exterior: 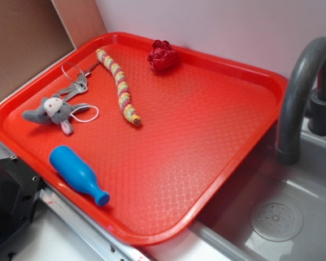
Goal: Grab the multicolored rope.
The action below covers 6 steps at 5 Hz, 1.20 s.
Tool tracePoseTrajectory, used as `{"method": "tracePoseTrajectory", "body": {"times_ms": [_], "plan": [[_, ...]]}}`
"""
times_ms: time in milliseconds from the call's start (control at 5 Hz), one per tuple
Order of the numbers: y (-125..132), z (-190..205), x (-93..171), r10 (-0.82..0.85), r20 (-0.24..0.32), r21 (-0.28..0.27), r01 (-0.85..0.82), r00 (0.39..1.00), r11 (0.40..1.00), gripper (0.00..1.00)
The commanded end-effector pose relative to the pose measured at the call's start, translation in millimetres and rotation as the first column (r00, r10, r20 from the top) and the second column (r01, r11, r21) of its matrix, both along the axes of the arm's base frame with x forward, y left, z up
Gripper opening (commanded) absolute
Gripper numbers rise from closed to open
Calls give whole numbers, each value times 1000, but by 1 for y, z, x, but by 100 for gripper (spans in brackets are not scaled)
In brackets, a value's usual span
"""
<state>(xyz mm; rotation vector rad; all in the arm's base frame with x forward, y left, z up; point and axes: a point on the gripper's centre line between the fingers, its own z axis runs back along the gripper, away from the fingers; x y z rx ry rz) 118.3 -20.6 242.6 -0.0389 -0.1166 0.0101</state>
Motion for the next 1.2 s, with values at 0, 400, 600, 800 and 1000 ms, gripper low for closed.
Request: {"method": "tracePoseTrajectory", "body": {"times_ms": [0,400,600,800,1000], "plan": [[0,0,0,0,0,0,0,1000,1000,100],[19,-14,31,396,-17,-105,-395,918,913,100],[29,-24,45,543,-19,-120,-542,839,832,100],[46,-48,70,722,6,-127,-716,692,687,100],[53,-70,93,810,29,-133,-801,586,584,100]]}}
